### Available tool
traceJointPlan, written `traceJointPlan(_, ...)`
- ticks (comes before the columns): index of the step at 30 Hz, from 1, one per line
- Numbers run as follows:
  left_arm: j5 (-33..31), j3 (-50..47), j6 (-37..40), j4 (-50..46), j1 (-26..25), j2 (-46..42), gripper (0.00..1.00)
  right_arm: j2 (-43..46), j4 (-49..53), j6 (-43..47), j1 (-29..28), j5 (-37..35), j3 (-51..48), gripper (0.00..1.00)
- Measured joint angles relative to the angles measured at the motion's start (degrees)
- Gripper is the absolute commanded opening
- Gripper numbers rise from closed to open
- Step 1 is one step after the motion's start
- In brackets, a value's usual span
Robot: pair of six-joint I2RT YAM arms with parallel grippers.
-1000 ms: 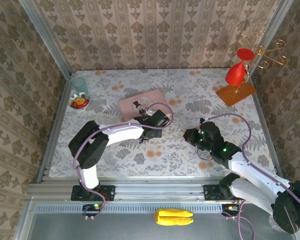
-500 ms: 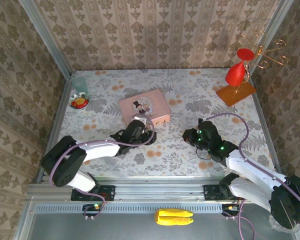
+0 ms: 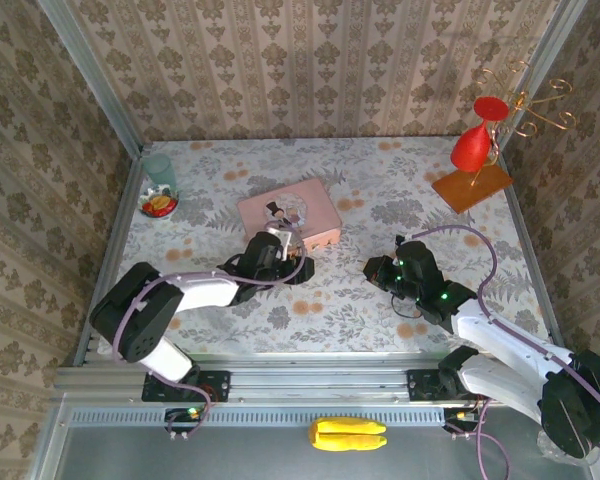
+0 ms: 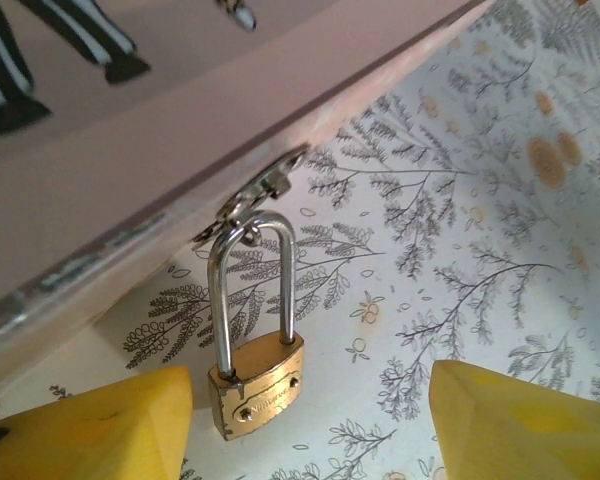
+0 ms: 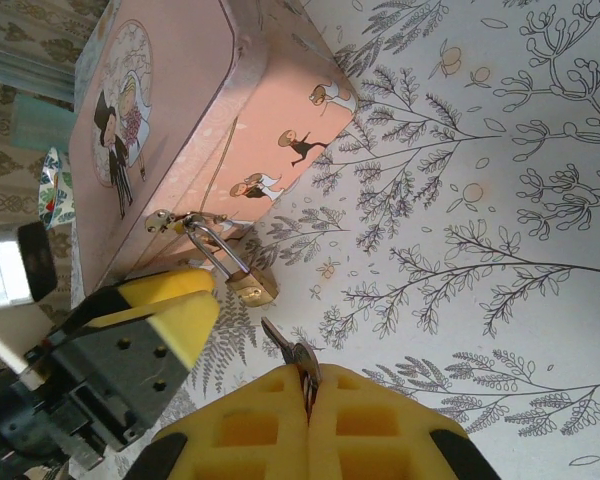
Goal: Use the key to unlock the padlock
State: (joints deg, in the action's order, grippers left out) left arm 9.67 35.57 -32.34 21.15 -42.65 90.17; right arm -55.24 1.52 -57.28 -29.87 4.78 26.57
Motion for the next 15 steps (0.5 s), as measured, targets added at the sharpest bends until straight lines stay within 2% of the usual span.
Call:
traceJointPlan(4, -0.5, 1.8, -0.4, -2.0, 0.0, 1.8, 0.62, 0.0, 0.0, 0.0, 0.0, 0.0, 0.0, 0.0)
traceJointPlan(15, -0.5, 5.5, -2.6, -2.2, 0.2, 8.0, 0.43, 0.0, 0.0, 0.0, 0.0, 0.2, 0.0, 0.0)
